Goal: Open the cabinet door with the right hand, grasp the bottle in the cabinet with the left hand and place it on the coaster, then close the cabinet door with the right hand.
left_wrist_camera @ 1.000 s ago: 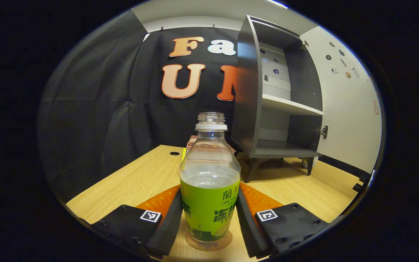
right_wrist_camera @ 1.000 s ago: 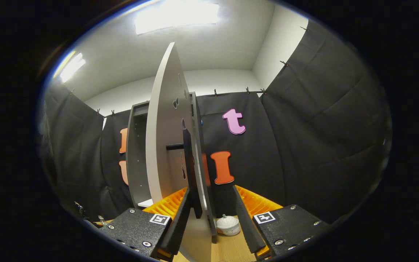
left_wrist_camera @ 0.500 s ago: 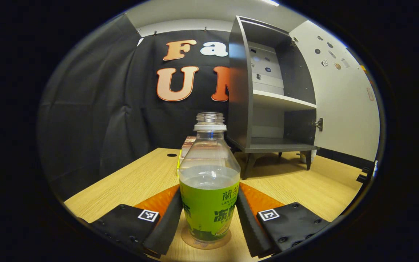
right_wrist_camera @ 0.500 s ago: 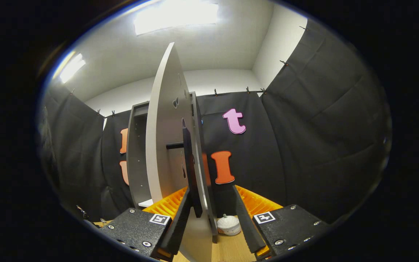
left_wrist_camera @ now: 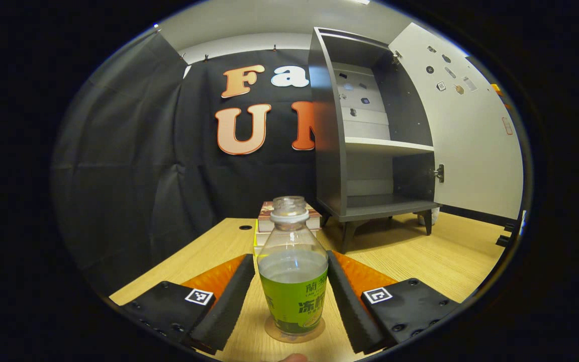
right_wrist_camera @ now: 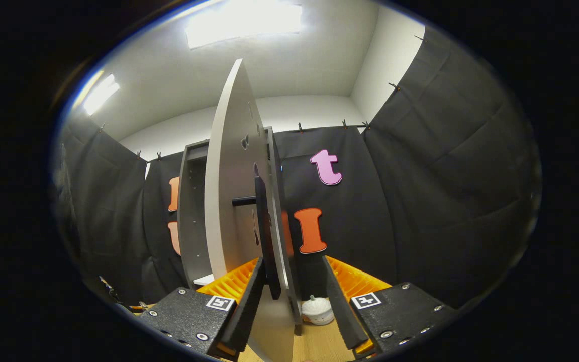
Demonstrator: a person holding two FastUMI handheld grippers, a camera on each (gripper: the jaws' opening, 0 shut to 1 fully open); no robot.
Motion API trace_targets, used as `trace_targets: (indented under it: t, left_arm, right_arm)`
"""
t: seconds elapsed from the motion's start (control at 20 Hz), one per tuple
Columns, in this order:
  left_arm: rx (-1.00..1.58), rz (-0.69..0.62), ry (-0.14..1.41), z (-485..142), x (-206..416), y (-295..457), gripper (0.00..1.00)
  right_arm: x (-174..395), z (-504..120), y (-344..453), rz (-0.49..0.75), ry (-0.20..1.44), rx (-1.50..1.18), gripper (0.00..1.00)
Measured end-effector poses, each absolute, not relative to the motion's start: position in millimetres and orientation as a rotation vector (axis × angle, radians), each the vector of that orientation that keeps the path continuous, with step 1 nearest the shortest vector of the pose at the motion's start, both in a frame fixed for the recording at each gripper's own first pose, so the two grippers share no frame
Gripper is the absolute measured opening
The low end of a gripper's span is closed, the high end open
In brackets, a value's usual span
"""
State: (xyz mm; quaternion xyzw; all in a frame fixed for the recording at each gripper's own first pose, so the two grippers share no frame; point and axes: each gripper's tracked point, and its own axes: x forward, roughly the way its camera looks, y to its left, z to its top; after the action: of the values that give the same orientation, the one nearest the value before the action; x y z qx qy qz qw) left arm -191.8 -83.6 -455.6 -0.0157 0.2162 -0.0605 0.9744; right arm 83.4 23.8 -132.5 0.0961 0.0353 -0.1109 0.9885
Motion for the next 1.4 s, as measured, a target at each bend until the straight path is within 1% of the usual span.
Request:
trace_targets:
  t: [0.05, 0.15, 0.45, 0.5, 0.7, 0.85, 0.9, 1.15, 1.4]
  left_arm:
    - [-0.030, -0.117, 0.427, -448.0, -190.3, -80.9, 0.95]
    - [-0.038, -0.127, 0.414, -432.4, -189.0, -81.1, 0.93]
    - [-0.005, -0.121, 0.354, -381.8, -176.6, -75.2, 0.93]
    - [0.005, -0.126, 0.343, -373.1, -172.5, -77.2, 0.94]
    - [0.010, -0.161, 0.295, -347.9, -162.6, -96.7, 0.93]
    - [-0.020, -0.212, 0.296, -346.6, -160.6, -119.9, 0.94]
    - [-0.034, -0.224, 0.300, -347.0, -158.9, -125.7, 0.93]
    - [-0.083, -0.247, 0.308, -346.2, -149.1, -140.6, 0.94]
    - [-0.095, -0.266, 0.308, -345.1, -143.0, -150.6, 0.93]
  right_arm:
    - [83.5, -132.4, 24.2, -0.222, 0.072, 0.193, 0.70]
    - [82.4, -132.5, 24.3, -0.223, 0.073, 0.191, 0.71]
    - [82.7, -132.2, 24.5, -0.214, 0.074, 0.186, 0.71]
    - [82.7, -132.5, 24.6, -0.212, 0.075, 0.188, 0.71]
    - [82.7, -131.5, 25.9, -0.199, 0.071, 0.194, 0.71]
    - [81.9, -132.2, 32.3, -0.166, 0.081, 0.209, 0.74]
    - [80.0, -132.8, 34.4, -0.155, 0.089, 0.209, 0.75]
    - [72.6, -130.1, 39.9, -0.093, 0.088, 0.198, 0.77]
    - [77.5, -126.6, 33.4, -0.100, 0.069, 0.202, 0.78]
